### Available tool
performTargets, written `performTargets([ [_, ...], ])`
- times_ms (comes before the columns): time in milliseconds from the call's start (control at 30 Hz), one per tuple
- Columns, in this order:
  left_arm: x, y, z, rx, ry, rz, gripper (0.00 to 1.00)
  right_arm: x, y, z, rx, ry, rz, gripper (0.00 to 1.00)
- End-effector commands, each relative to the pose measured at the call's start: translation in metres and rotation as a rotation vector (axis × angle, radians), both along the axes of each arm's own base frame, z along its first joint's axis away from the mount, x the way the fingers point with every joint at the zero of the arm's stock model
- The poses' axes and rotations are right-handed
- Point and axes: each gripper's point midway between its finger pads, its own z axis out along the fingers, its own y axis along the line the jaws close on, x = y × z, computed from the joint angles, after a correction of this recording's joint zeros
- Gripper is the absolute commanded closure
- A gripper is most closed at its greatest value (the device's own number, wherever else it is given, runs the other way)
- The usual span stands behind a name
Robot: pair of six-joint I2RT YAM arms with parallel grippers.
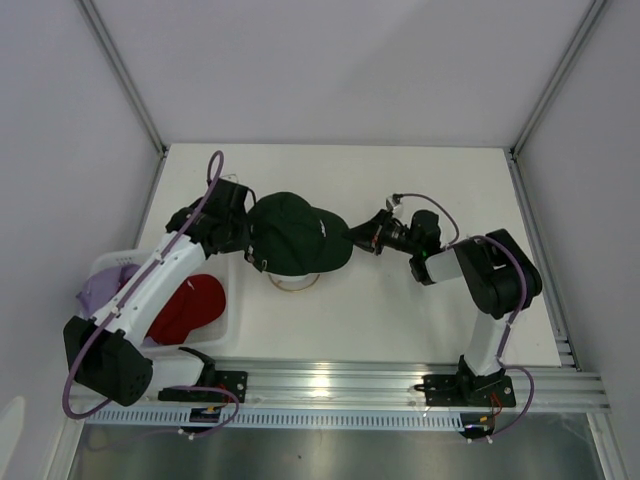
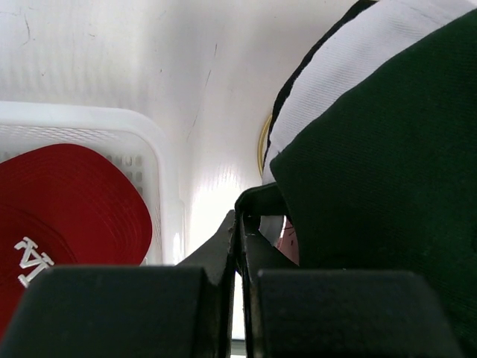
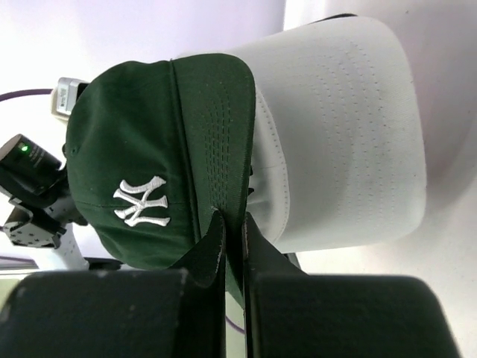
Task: Stack the hats
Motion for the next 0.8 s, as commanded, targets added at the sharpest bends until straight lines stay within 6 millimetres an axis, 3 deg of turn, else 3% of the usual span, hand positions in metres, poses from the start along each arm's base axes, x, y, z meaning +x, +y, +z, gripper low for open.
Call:
performTargets([
  [0, -0.015, 0.022, -0.018, 0.074, 0.067, 0.044, 0.99, 0.007, -0.023, -0.081, -0.306, 0.137, -0.102, 1.00],
  [67, -0.015, 0.022, -0.023, 0.078, 0.081, 0.048, 0.99, 0.002, -0.029, -0.090, -0.449, 0.098, -0.088, 1.00],
  [100, -0.017, 0.023, -0.027, 0.082, 0.091, 0.051, 0.99, 0.011, -0.031, -0.089, -0.506, 0.064, -0.116, 1.00],
  [200, -0.017, 0.025, -0.035, 0.090, 0.111, 0.062, 0.99, 0.009, -0.039, -0.105, -0.637, 0.058, -0.113, 1.00],
  [400, -0.021, 0.029, -0.038, 0.099, 0.114, 0.074, 0.99, 0.001, -0.039, -0.145, -0.665, 0.181, -0.102, 1.00],
  [500, -0.023, 0.031, -0.036, 0.100, 0.107, 0.078, 0.99, 0.000, -0.037, -0.154, -0.638, 0.246, -0.112, 1.00],
  [767, -0.032, 0.044, -0.053, 0.140, 0.155, 0.085, 0.99, 0.007, -0.024, -0.160, -0.604, 0.332, -0.078, 1.00],
])
